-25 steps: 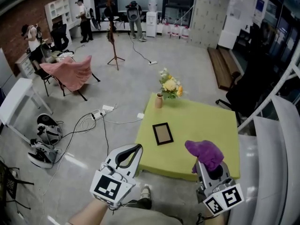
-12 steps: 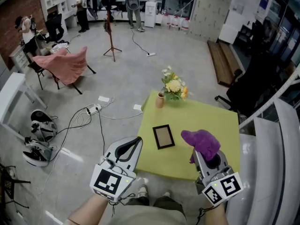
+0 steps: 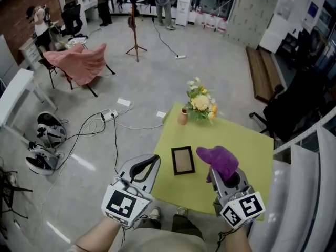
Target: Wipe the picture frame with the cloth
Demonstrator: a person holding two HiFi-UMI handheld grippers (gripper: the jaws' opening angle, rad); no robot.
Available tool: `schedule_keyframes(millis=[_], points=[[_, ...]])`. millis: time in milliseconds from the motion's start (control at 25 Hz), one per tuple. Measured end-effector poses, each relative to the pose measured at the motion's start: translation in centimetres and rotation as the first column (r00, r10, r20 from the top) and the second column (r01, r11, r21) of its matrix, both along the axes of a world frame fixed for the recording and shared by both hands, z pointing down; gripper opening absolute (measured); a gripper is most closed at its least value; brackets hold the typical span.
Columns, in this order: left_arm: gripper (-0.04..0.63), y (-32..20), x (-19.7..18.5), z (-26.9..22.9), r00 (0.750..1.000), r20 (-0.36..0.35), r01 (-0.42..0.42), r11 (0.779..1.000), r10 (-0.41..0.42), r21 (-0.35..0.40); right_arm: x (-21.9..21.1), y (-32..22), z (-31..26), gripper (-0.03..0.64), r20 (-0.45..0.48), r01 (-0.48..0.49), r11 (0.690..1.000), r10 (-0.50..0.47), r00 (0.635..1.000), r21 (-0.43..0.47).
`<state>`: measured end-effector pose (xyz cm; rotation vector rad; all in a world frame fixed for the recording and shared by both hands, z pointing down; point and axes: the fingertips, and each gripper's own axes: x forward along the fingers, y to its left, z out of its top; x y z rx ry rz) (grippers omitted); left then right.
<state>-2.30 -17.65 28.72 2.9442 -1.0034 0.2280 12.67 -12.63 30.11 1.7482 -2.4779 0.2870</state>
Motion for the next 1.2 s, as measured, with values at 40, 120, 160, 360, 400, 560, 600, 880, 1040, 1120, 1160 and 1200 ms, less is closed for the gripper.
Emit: schedule_keyframes(millis=[40,120,160,360,400,560,600,880,1040,1120,1160,1200], points=[[0.008,-0.4,0.4,0.5,1.000,0.008,0.009,1.000,-0.009,-0.008,0.3,-0.7,0.4,0.089,0.001,0.014,1.000,-0.014,1.000,-0.011],[0.008,-1.0,1.3,1.4,0.999,0.024,0.025,0.999,-0.024,-0.024,1.0,-2.0,1.3,0.089,0.002,0.043,0.999,-0.043,0.999,-0.033],[0.008,-1.3,1.8,1.9,0.999,0.034,0.028,0.999,-0.027,-0.029,1.3,-2.6,1.8,0.089,0.002,0.060,0.997,-0.060,0.998,-0.044],[0.008,-2.6,4.6,4.0,0.995,0.097,0.030,0.999,-0.026,-0.036,2.3,-6.2,4.1,0.089,0.002,0.150,0.984,-0.150,0.989,-0.095],[0.008,-2.9,4.9,4.5,0.994,0.102,0.038,0.998,-0.034,-0.044,2.4,-6.9,4.5,0.089,0.001,0.165,0.981,-0.166,0.986,-0.105],[0.008,-4.4,5.8,6.7,0.992,0.099,0.086,0.992,-0.078,-0.088,2.4,-9.7,6.6,0.089,-0.018,0.223,0.965,-0.227,0.974,-0.139],[0.008,-4.7,6.0,7.3,0.991,0.103,0.096,0.991,-0.086,-0.097,2.3,-10.4,7.2,0.089,-0.021,0.236,0.960,-0.242,0.970,-0.149],[0.008,-6.7,6.2,11.7,0.985,0.137,0.132,0.976,-0.109,-0.173,0.4,-14.4,11.9,0.089,-0.009,0.304,0.925,-0.314,0.949,-0.230],[0.008,-7.4,6.4,14.8,0.979,0.166,0.153,0.966,-0.120,-0.207,-0.4,-15.8,15.2,0.089,-0.019,0.329,0.904,-0.347,0.938,-0.273],[0.008,-7.5,6.6,16.4,0.977,0.177,0.159,0.960,-0.120,-0.228,-0.8,-16.2,17.1,0.089,-0.022,0.341,0.891,-0.364,0.931,-0.301],[0.008,-7.6,6.7,17.2,0.976,0.181,0.161,0.957,-0.119,-0.240,-0.9,-16.3,18.1,0.089,-0.025,0.346,0.884,-0.372,0.928,-0.315],[0.008,-7.6,6.7,18.0,0.976,0.185,0.162,0.954,-0.117,-0.251,-1.1,-16.5,19.0,0.089,-0.028,0.349,0.877,-0.379,0.925,-0.330]])
